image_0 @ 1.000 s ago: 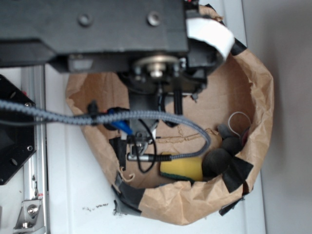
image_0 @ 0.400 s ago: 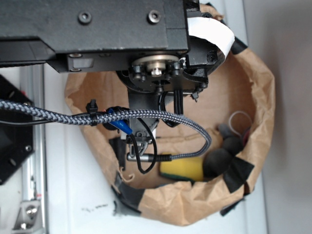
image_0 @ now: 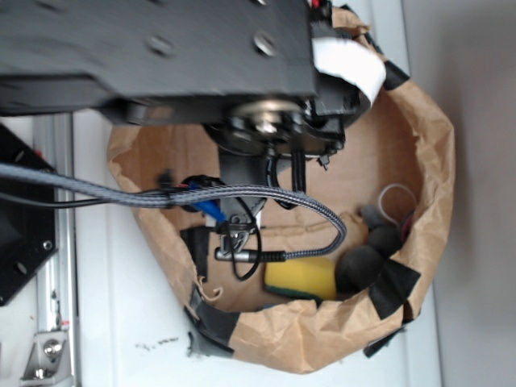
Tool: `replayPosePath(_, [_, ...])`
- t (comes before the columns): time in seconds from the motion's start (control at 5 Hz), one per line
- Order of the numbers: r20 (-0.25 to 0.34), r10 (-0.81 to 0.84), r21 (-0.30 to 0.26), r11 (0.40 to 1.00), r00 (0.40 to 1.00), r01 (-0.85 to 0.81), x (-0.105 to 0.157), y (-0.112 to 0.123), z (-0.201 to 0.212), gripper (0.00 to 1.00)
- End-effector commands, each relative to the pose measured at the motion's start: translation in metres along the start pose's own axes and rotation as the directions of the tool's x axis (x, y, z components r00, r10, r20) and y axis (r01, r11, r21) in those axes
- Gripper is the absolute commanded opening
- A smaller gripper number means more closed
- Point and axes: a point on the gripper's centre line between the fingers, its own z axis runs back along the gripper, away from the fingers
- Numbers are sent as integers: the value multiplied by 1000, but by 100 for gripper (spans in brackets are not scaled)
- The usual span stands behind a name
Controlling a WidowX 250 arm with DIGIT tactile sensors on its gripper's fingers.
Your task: Grab the silver keys.
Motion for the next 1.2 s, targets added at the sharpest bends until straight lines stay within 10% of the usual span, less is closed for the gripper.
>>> replayPosePath(0.0, [27,49,33,998,998,-50,3,26,-22,100])
replayPosePath(1.0, [125,57,37,997,991,-62,10,29,-64,100])
